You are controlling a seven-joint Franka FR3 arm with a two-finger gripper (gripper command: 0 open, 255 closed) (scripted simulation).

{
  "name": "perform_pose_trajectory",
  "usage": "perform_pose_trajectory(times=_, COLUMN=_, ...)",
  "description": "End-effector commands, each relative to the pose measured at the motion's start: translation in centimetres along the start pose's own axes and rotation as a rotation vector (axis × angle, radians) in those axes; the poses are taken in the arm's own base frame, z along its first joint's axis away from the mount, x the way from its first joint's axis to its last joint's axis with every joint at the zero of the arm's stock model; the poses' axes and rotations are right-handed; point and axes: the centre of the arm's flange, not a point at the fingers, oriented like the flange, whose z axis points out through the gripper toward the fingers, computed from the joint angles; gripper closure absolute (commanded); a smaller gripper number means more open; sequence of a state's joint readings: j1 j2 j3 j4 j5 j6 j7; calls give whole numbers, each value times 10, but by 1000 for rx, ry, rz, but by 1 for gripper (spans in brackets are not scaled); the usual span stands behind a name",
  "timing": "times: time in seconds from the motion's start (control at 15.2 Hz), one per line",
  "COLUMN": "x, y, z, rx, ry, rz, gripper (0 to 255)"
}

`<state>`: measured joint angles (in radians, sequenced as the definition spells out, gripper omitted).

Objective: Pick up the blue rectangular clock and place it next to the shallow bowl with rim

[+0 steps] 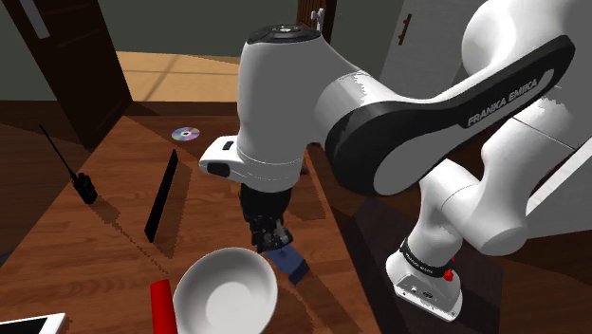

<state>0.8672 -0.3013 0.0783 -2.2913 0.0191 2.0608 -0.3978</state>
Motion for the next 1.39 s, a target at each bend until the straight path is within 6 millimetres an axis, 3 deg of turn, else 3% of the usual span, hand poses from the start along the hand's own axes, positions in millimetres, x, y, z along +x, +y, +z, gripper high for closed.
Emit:
perform_pose_trajectory(times=0.0, x=21, y=-20, z=2, rx=1, ry=0, rz=1, gripper=255)
perform_pose_trajectory(times=0.13, x=39, y=-39, z=2, rx=1, ry=0, rz=1, gripper=255)
perform_pose_trajectory(times=0.2, x=27, y=-27, z=2, rx=0, ry=0, rz=0, gripper=255)
perform_pose_trajectory(times=0.26, x=27, y=-27, z=2, rx=0, ry=0, rz=0, gripper=0)
perform_pose_trajectory(times=0.46, x=-6, y=-1, z=14, rx=25, ry=13, rz=327, gripper=0)
perform_pose_trajectory(times=0.66, x=-45, y=12, z=27, rx=50, ry=26, rz=654, gripper=0)
perform_pose_trajectory(times=0.99, x=-113, y=5, z=49, rx=91, ry=48, rz=1198, gripper=0)
perform_pose_trajectory(times=1.32, x=-118, y=1, z=73, rx=96, ry=50, rz=1255, gripper=0)
